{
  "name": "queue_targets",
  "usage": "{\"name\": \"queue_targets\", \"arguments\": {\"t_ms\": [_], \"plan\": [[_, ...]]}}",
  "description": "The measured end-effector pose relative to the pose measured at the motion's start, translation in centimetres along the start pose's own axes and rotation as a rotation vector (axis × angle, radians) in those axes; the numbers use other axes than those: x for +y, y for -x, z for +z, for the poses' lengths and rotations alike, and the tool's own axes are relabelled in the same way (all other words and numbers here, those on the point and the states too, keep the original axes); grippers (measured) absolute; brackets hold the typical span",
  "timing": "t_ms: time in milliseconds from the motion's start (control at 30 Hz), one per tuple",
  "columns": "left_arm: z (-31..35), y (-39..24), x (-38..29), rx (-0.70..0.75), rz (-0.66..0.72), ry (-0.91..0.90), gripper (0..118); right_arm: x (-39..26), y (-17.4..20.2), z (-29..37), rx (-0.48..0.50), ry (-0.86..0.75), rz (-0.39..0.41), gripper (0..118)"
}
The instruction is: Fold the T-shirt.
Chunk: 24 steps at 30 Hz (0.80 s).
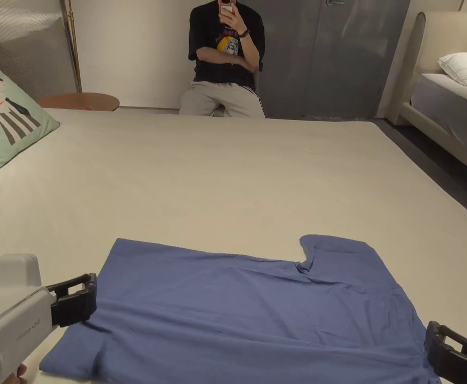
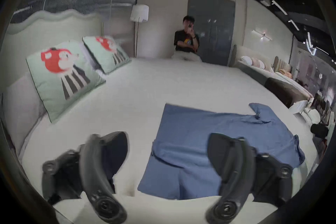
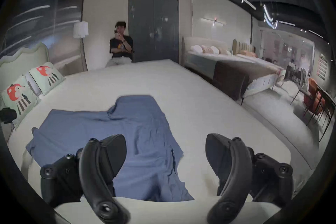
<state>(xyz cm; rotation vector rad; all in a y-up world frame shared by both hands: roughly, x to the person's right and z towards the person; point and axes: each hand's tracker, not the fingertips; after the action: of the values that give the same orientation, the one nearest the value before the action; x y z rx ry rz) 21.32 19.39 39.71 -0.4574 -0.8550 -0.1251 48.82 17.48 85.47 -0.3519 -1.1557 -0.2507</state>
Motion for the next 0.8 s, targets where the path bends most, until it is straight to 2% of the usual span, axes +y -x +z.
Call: {"name": "queue_targets", "arguments": {"t_ms": [33, 67, 100, 133, 367, 567, 600, 633, 667, 700, 733, 800], "plan": [[0.6, -0.1, 0.0, 0.003, -0.011, -0.022, 38, 0.0, 0.2, 0.7, 0.005, -0.028, 0.0, 66], [1.5, -0.3, 0.1, 0.011, -0.031, -0.045, 18, 0.0, 0.4, 1.4, 0.013, -0.056, 0.0, 45], [2.1, -0.6, 0.1, 0.025, -0.047, -0.055, 6, -0.1, 0.5, 2.0, 0.021, -0.067, -0.003, 16], [2.6, -0.7, 0.1, 0.03, -0.054, -0.063, 2, -0.1, 0.6, 2.4, 0.024, -0.075, -0.002, 1], [4.1, 0.4, -0.2, -0.029, -0.03, -0.039, 0, -0.3, 1.2, 3.9, 0.055, -0.108, 0.009, 0], [1.3, 3.0, -1.3, -0.061, 0.07, 0.144, 0, -1.1, 0.9, 3.3, 0.051, -0.076, 0.005, 0], [0.5, 3.6, -1.5, -0.062, 0.088, 0.188, 4, -1.2, 0.8, 3.3, 0.05, -0.067, 0.006, 0], [-0.6, 4.3, -1.7, -0.059, 0.097, 0.248, 18, -1.4, 0.8, 3.1, 0.048, -0.057, 0.01, 0], [-1.5, 5.0, -1.8, -0.066, 0.119, 0.286, 46, -1.5, 0.8, 3.0, 0.047, -0.048, 0.013, 0], [-3.0, 5.8, -2.3, -0.082, 0.136, 0.358, 78, -1.7, 0.7, 2.8, 0.047, -0.04, 0.015, 0], [-3.9, 6.3, -2.7, -0.09, 0.148, 0.394, 90, -1.8, 0.7, 2.8, 0.046, -0.034, 0.018, 0], [-5.4, 6.9, -3.3, -0.088, 0.143, 0.452, 90, -2.1, 0.8, 2.5, 0.043, -0.022, 0.023, 0]]}}
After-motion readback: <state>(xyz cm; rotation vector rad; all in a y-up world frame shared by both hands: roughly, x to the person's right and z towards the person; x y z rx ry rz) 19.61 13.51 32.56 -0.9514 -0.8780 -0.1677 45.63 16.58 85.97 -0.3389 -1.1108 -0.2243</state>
